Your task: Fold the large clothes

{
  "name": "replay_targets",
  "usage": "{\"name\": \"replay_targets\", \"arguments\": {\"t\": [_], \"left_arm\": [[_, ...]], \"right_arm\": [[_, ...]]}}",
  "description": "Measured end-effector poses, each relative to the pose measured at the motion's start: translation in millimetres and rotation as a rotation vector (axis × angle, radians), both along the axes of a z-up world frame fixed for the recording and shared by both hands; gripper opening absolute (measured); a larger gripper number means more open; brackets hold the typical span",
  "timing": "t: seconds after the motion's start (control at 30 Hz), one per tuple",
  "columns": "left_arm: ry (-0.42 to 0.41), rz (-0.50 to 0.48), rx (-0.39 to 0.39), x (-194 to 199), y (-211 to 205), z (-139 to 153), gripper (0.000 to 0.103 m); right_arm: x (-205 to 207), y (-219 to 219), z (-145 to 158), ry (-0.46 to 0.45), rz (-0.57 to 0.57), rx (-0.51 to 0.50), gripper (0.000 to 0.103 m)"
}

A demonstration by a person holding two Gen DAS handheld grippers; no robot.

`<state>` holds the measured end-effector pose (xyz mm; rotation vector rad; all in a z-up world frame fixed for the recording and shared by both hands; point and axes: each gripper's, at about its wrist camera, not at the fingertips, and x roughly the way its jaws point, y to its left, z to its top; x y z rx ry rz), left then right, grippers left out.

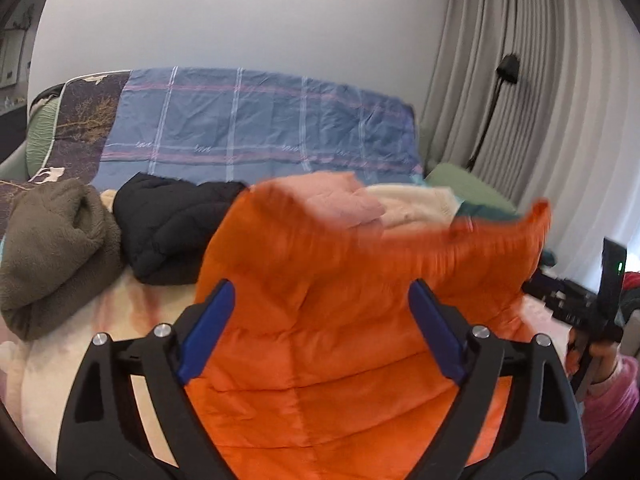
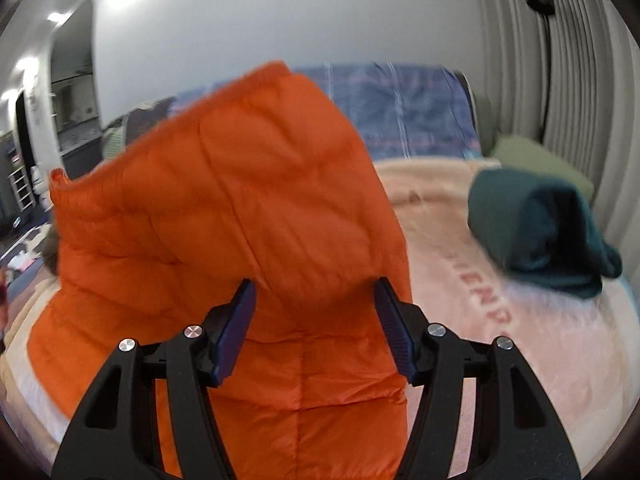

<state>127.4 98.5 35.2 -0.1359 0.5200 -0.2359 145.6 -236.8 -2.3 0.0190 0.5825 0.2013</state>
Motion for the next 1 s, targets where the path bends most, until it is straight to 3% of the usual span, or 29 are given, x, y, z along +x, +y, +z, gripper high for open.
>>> {"name": "replay_targets", "arguments": {"t": [0.13, 0.3, 0.37, 0.43, 0.67, 1.0], "left_arm": [[0.076, 0.043, 0.079, 20, 3, -25, 0.090], [0.253, 0.112, 0.191, 51, 6, -81, 0.090], [0.322, 0.120, 0.179, 55, 9, -101, 0.090], [0.323, 0.109, 0.132, 49, 14, -109, 0.090], [0.316, 0.085, 0.090, 17, 19, -117, 0.090], [0.285, 0.089, 0.128, -37, 5, -110, 0.090]], "right_arm": [[25, -8, -23, 0.075, -0.056, 0.003, 0.062], [40, -14, -50, 0.167, -0.102, 0.011, 0.062], [42, -19, -61, 0.202, -0.101, 0.045, 0.062], [41, -22, -66, 0.211, -0.099, 0.053, 0.064], [27, -20, -75, 0.218, -0.080, 0.041, 0.065], [-2, -21, -67, 0.182, -0.104, -0.019, 0.066]]}}
